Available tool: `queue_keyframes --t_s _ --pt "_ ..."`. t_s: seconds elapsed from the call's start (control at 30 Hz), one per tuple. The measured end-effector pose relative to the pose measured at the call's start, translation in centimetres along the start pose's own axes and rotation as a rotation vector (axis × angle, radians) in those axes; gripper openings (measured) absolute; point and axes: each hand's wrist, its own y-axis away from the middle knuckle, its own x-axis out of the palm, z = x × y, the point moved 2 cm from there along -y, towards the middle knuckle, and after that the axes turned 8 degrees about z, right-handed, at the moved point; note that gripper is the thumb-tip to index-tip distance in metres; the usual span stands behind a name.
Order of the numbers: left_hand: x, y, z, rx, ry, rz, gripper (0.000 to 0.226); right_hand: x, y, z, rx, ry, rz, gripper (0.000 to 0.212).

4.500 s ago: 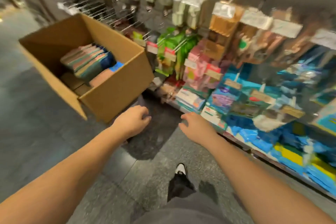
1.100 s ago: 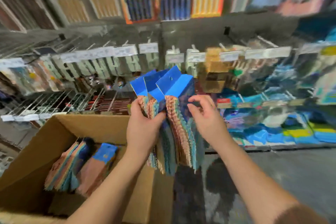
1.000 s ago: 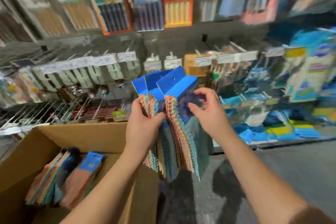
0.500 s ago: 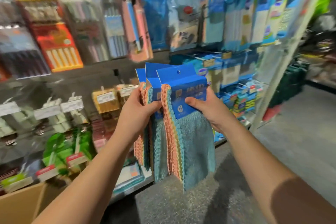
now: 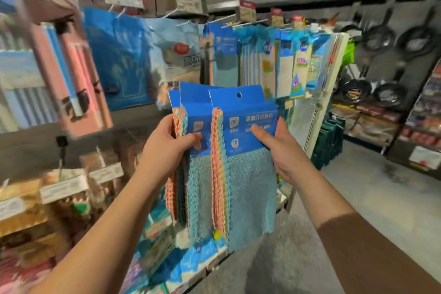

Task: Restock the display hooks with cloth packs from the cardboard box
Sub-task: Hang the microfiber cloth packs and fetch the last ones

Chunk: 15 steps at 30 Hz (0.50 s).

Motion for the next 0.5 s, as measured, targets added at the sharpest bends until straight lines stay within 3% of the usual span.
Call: queue_keyframes --t_s 0.07,0.2,0.33,0.5 --pt "0.6 -3.8 0.0 0.012 -0.004 0.001 0.045 -1.8 -3.5 0.2 -0.026 0.017 -0.018 0.055" --pt "1.5 -10.5 0.0 0.045 -0.023 -0.012 0.049 -5.8 -10.1 0.3 -0.079 0.035 -0.047 0.038" --pt "2.5 -15.1 -0.1 0.057 -0.057 -0.053 0.045 -9.5 -15.7 0.3 -0.103 0.064 -0.064 0.042" --pt "3.6 -19.2 0.3 0.05 -0.084 -0.092 0.058 -13.6 -22.5 0.0 -0.157 0.051 -0.091 0.059"
